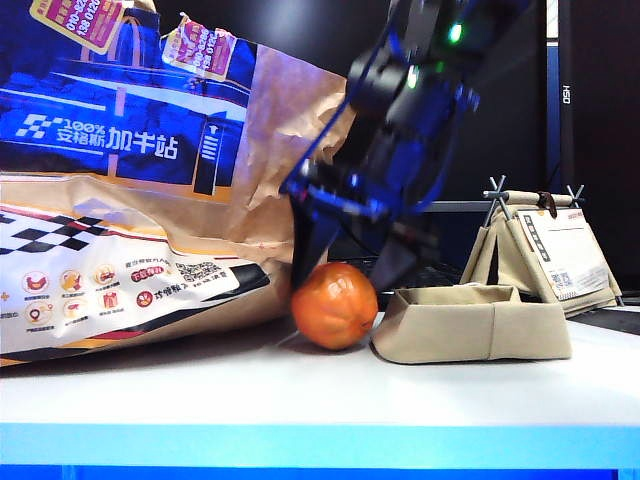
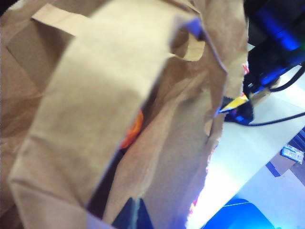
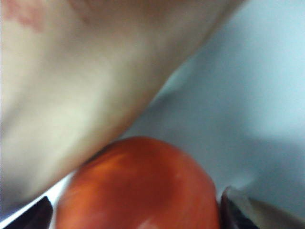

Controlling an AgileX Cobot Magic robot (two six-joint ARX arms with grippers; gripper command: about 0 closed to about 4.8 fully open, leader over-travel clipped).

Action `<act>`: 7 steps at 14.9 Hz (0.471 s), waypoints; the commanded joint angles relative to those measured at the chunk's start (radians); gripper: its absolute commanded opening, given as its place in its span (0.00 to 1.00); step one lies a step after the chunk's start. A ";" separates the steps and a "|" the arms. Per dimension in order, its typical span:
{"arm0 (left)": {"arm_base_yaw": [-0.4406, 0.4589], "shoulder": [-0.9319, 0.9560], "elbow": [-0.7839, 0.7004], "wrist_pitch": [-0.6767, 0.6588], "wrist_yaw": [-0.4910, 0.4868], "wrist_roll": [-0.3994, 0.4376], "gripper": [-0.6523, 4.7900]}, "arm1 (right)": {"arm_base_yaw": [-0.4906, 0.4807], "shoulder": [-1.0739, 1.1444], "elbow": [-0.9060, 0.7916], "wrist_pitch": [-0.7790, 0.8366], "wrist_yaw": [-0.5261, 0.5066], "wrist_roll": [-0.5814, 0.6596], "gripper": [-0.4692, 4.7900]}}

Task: Open the paper bag and put two oranges into the paper bag.

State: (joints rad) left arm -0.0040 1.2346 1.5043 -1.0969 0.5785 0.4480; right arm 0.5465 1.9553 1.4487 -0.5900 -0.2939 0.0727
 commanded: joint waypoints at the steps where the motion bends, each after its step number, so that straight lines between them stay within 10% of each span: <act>1: 0.001 -0.003 0.003 0.002 0.001 -0.004 0.11 | 0.002 0.044 0.001 0.003 -0.020 0.014 0.98; 7: 0.001 -0.002 0.003 0.007 0.001 -0.003 0.11 | 0.003 0.063 0.001 -0.047 -0.020 0.037 0.20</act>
State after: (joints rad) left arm -0.0040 1.2346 1.5043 -1.0966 0.5751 0.4480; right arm 0.5480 2.0129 1.4597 -0.5697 -0.3424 0.1047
